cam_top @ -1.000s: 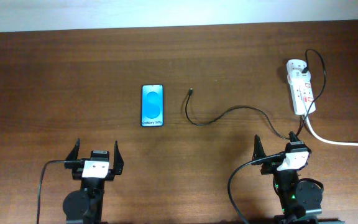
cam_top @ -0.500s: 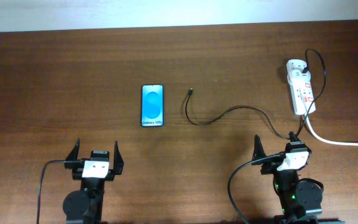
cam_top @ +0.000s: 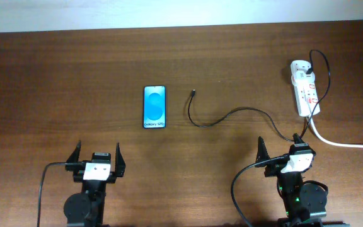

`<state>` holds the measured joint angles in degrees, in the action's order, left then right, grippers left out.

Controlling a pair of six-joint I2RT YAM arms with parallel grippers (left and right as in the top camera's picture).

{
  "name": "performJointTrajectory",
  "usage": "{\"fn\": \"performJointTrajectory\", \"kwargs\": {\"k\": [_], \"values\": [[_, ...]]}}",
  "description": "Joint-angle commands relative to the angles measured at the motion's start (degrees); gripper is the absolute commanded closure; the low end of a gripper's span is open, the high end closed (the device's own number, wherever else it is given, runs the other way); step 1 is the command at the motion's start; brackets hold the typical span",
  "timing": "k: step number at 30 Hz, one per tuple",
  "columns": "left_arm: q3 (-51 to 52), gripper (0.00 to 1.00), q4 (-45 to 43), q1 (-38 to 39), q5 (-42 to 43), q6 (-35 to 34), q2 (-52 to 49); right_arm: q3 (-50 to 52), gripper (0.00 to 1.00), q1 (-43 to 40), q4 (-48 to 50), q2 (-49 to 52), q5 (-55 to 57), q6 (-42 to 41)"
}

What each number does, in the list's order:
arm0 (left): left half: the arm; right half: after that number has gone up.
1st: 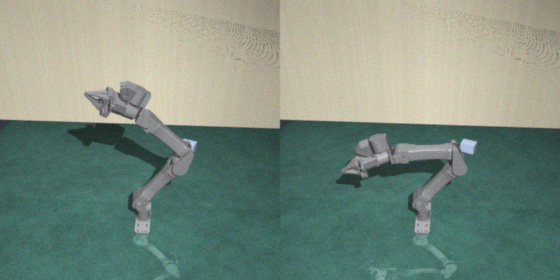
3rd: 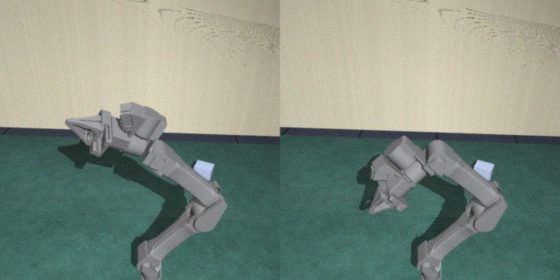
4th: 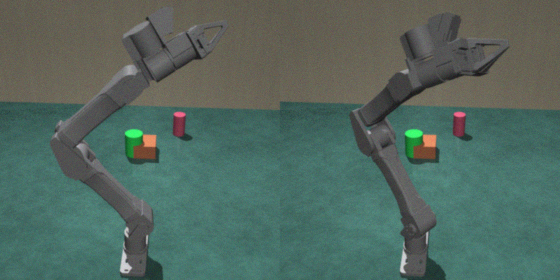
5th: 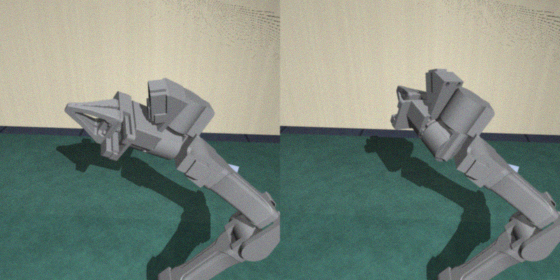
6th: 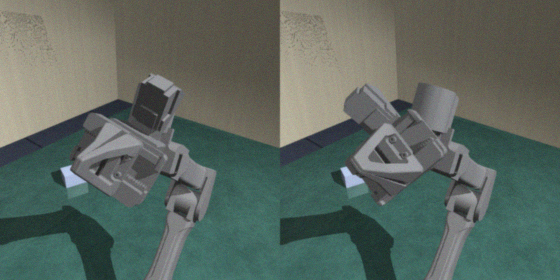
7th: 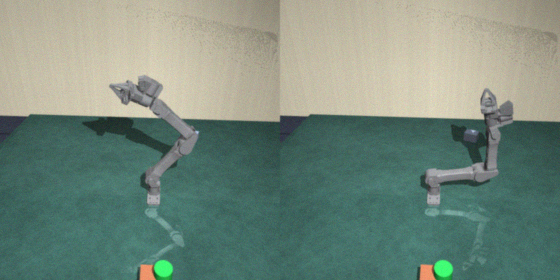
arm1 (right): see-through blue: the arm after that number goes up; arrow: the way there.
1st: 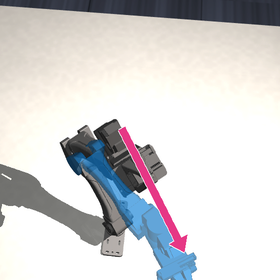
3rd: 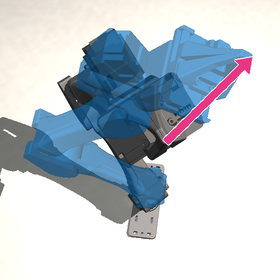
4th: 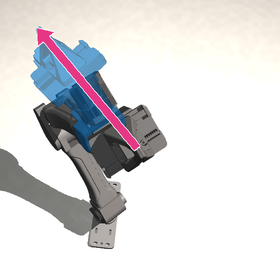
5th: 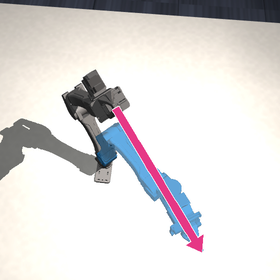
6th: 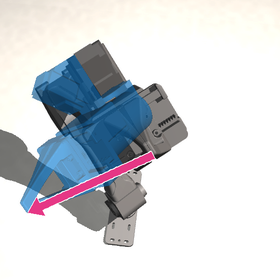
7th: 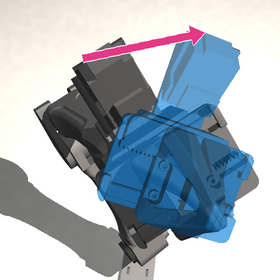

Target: Plug charger to phone and switch on socket

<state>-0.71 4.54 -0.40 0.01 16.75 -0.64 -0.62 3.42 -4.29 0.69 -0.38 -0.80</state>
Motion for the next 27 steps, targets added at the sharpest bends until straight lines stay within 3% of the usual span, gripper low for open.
{"fn": "performJointTrajectory", "kwargs": {"k": [1,5,9,15,18,22,26,27], "values": [[0.2,0.01,0.1,0.0,2.1,-0.4,0.3,0.3,0.01,0.4,-0.3,-0.4,0.5,0.4],[0.1,0.00,-3.7,0.0,12.8,-0.9,0.3,0.3,0.01,0.4,-0.3,-0.4,0.5,0.4],[-2.0,0.01,-6.4,0.0,12.6,-2.1,-1.7,0.3,0.02,0.4,-0.3,-0.4,0.5,0.4],[-22.7,0.01,-4.0,0.0,15.5,-2.6,-26.9,0.3,0.01,0.4,-0.3,-0.4,0.5,0.4],[-42.2,0.01,6.9,0.0,19.8,-2.6,-48.5,0.3,0.01,0.4,-0.3,-0.4,0.5,0.4],[-77.0,0.01,32.0,3.6,22.3,-2.5,-82.5,0.3,0.02,0.4,-0.3,-0.4,0.5,0.4],[-111.9,0.01,57.7,12.9,16.0,-2.5,-113.6,0.3,0.01,0.4,-0.3,-0.4,0.5,0.4],[-114.1,0.01,59.6,14.8,15.0,-2.5,-118.2,0.3,0.02,0.4,-0.3,-0.4,0.5,0.4]]}}
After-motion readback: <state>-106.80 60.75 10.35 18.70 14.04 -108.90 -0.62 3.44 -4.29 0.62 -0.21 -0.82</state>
